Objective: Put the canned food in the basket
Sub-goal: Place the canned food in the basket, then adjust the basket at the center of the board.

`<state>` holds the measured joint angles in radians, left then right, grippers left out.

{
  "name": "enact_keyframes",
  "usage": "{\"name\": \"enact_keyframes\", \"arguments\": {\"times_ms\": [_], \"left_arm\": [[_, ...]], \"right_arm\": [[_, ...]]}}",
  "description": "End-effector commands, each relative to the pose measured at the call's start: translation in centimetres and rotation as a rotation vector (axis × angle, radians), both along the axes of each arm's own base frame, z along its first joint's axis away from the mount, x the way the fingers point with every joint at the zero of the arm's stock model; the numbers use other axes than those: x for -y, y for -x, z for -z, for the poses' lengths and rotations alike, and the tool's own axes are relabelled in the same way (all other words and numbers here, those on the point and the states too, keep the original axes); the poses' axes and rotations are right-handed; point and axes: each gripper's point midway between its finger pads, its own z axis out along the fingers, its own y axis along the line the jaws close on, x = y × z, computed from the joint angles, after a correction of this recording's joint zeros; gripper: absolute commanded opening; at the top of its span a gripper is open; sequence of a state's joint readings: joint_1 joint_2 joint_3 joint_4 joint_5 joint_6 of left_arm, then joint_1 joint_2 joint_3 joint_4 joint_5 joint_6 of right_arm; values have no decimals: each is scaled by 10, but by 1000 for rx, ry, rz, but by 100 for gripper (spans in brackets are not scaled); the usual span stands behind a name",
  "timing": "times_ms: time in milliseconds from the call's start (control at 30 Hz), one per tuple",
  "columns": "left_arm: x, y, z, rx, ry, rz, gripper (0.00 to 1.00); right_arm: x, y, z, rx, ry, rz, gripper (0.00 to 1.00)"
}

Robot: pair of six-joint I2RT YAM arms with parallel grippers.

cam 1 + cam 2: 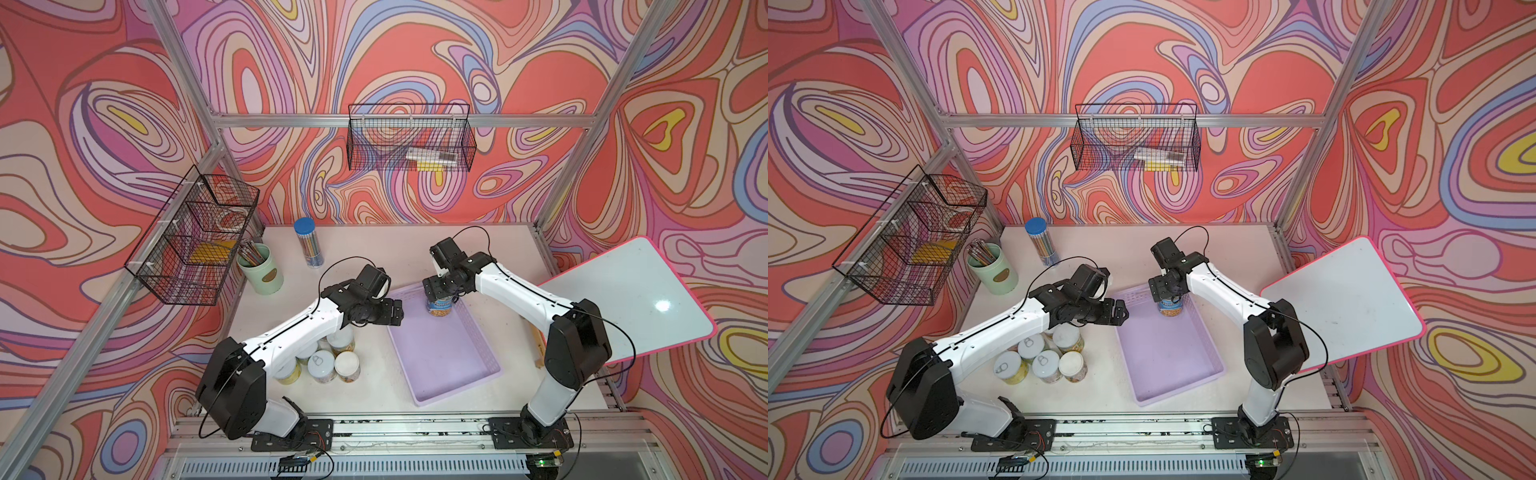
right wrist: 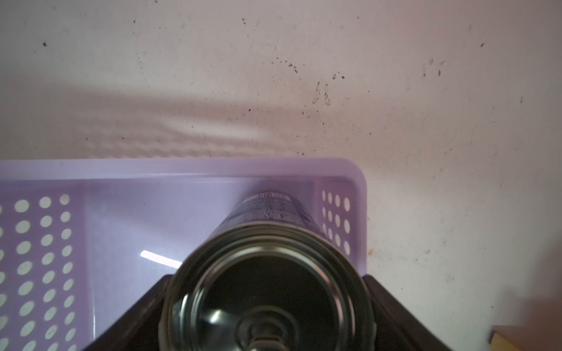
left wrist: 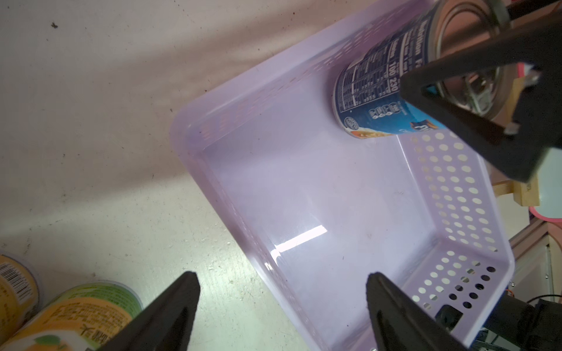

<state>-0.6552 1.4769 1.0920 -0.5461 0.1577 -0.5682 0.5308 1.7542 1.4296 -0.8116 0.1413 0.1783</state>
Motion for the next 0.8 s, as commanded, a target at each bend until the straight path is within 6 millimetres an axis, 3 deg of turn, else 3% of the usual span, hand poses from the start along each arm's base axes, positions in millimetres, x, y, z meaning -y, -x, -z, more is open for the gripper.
{"name": "enact_keyframes", "arguments": {"times_ms": [0,567,633,767], "left_arm": [[0,-9,3,6,-46,-15,79],[-16,-38,38,-53,-288,-84,54],[-16,-40,40,-56,-303,-84,52],[-21,-47,43,-46,-358,-83,49]], "right_arm": [[-7,-35,-40,158,-62,23,52],[-10,-42,-44,164,-78,21,51],[-10,-43,-31,138,-64,22,51],[-11,-44,-28,135,-63,23,50]]}}
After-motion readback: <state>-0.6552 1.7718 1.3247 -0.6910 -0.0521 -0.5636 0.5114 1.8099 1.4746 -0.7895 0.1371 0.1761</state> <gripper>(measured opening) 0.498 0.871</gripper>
